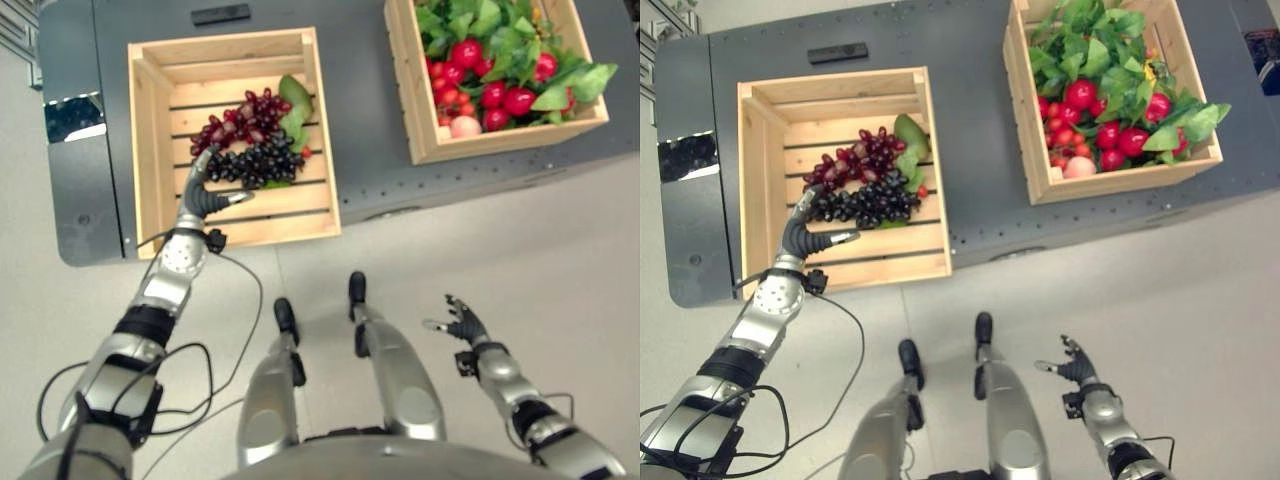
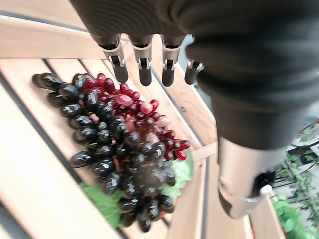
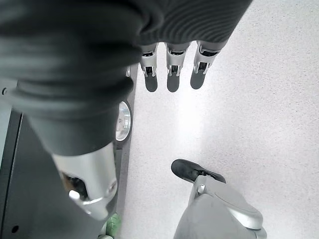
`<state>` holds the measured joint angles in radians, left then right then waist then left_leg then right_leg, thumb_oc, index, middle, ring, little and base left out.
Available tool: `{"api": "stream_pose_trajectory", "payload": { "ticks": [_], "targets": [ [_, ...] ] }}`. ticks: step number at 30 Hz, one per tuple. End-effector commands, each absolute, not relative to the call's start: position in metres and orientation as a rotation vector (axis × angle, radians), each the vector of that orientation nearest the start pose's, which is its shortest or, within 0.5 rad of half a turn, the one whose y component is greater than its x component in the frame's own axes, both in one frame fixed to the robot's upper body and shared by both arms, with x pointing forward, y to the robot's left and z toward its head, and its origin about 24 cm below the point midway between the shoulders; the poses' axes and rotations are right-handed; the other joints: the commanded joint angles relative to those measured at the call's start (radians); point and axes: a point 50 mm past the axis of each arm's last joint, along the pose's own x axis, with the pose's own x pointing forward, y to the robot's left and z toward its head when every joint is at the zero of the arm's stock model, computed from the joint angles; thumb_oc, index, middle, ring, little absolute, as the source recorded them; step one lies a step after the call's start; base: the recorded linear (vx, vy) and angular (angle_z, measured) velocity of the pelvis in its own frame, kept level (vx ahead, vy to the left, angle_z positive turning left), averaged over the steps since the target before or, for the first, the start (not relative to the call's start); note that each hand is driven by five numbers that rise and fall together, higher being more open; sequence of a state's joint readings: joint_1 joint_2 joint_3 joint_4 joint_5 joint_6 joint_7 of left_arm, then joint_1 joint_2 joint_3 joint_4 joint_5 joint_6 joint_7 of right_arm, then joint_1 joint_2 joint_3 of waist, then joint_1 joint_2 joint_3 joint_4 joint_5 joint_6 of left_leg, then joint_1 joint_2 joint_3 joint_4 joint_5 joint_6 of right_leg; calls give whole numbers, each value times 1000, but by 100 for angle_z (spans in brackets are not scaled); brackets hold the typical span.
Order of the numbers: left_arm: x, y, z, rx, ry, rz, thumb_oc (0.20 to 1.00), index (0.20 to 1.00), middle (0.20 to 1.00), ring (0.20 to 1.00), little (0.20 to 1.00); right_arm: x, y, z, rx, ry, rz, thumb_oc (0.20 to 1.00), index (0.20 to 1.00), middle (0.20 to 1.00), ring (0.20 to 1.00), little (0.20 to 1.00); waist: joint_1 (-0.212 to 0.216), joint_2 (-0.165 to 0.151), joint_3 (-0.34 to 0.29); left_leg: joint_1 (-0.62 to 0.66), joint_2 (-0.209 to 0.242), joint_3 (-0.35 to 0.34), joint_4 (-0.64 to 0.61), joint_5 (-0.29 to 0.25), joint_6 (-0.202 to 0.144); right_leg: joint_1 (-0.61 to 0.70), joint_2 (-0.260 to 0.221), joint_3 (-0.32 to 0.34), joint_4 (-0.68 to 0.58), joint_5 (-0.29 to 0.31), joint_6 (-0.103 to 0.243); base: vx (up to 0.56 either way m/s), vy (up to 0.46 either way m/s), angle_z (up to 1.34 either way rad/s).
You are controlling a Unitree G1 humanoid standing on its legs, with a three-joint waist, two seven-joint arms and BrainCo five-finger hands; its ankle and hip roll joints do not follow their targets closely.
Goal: Pick up the fruits from the basket on one side to the basket on the other side
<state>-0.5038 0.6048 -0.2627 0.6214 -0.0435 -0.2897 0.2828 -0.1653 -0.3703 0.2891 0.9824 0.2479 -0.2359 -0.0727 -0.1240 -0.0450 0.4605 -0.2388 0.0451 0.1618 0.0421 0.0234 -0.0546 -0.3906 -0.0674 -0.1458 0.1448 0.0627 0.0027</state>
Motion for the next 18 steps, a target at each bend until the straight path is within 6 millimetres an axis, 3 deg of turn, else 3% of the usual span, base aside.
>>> {"api": "stream_pose_trajectory", "payload": {
  "ticks": [1,4,5,6,7,8,12,13,18],
  "targets": [
    [339,259,123,711,-278,187,1000,1000,1000,1000,1000,207,-240,-92,-285,580,-47,1000,1000,1000,1000,1000,-13,-36,-25,-48,-32,7,81,-50,42,-37,3,27,79,-47,81,0,0,0],
    [348,270,148,899,-302,181,1000,1000,1000,1000,1000,207,-240,-92,-294,580,-36,1000,1000,1000,1000,1000,-17,-37,-16,-62,-29,7,86,-47,41,-50,4,27,80,-43,81,0,0,0],
    [348,270,148,899,-302,181,1000,1000,1000,1000,1000,207,-240,-92,-293,580,-36,1000,1000,1000,1000,1000,-17,-37,-16,-62,-29,7,86,-47,41,-50,4,27,80,-43,81,0,0,0],
    [354,277,166,1023,-305,194,1000,1000,1000,1000,1000,208,-240,-90,-296,574,-23,1000,1000,1000,1000,1000,-22,-39,-15,-72,-29,6,89,-46,42,-58,6,27,82,-41,83,0,0,0],
    [354,276,166,1023,-306,193,1000,1000,1000,1000,1000,209,-240,-90,-295,574,-23,1000,1000,1000,1000,1000,-21,-39,-14,-72,-29,7,89,-46,42,-58,6,27,82,-41,83,0,0,0],
    [365,276,188,1196,-317,204,1000,1000,1000,1000,1000,209,-239,-91,-301,580,-14,1000,1000,1000,1000,1000,-27,-38,-12,-78,-28,4,91,-44,43,-62,6,23,82,-39,84,0,0,0],
    [374,270,212,1286,-340,202,1000,1000,1000,1000,1000,211,-238,-91,-296,586,-5,1000,1000,1000,1000,1000,-31,-38,-6,-82,-26,0,87,-40,44,-67,4,18,82,-37,86,8,-10,3],
    [375,274,227,1359,-355,215,1000,1000,1000,1000,1000,212,-238,-90,-289,586,1,1000,1000,1000,1000,1000,-34,-38,-7,-90,-25,0,88,-39,45,-74,5,19,81,-34,88,0,0,0],
    [378,264,240,1476,-395,201,1000,1000,1000,1000,1000,213,-235,-90,-274,581,24,1000,1000,1000,1000,1000,-36,-39,-9,-105,-26,2,90,-42,48,-92,7,22,81,-32,92,6,3,-2]
  ]
}}
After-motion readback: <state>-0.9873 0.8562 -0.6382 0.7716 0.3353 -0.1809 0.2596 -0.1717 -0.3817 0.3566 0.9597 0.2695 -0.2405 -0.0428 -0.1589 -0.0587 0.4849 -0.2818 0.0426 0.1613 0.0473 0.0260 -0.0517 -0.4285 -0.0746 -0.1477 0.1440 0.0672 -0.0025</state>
